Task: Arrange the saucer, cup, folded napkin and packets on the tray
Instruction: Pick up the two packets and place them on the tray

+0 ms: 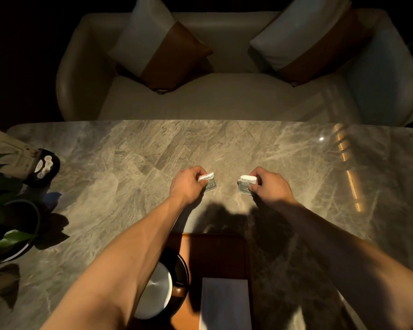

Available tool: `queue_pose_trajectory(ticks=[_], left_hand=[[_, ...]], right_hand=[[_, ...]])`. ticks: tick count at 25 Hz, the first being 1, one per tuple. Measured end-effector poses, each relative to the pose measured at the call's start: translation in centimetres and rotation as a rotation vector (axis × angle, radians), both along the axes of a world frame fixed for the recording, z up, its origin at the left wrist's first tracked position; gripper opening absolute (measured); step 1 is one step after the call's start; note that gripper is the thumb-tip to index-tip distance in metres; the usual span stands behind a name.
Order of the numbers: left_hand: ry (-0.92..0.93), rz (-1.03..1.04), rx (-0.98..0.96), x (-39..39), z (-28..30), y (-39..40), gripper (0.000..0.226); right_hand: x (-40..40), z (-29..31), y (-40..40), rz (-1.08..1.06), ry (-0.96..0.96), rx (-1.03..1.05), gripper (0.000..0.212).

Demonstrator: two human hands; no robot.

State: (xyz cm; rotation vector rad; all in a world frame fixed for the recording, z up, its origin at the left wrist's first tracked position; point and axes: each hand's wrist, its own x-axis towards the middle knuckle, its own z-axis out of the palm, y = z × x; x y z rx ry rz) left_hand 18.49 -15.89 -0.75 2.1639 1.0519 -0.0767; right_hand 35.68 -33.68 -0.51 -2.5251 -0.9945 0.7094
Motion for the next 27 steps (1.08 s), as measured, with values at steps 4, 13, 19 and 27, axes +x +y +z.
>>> queue_pose_trajectory(ticks=[4, 13, 19, 27], left_hand=[[-0.054, 0.065, -0.040, -1.3, 0.6, -0.4, 0.005], [-0.185, 0.121, -0.236, -4.9, 2.0, -2.7, 0.002], [-0.141, 0.052, -0.316, -8.2, 1.9, -4.9, 0.004], [0.000, -0.114, -0.267, -10.1, 2.1, -7.3, 0.006]], right_hand=[[-0.9, 0.7, -1.1, -0.019, 0.019, 0.014, 0.015], [-4.9, 1.6, -5.0, -0.128, 0.143, 0.119, 0.006], [-7.9, 1.7, -7.8, -0.138, 0.234, 0.112, 0.008], [-11.4, 1.3, -9.3, -0.138, 0.319, 0.073, 0.007]])
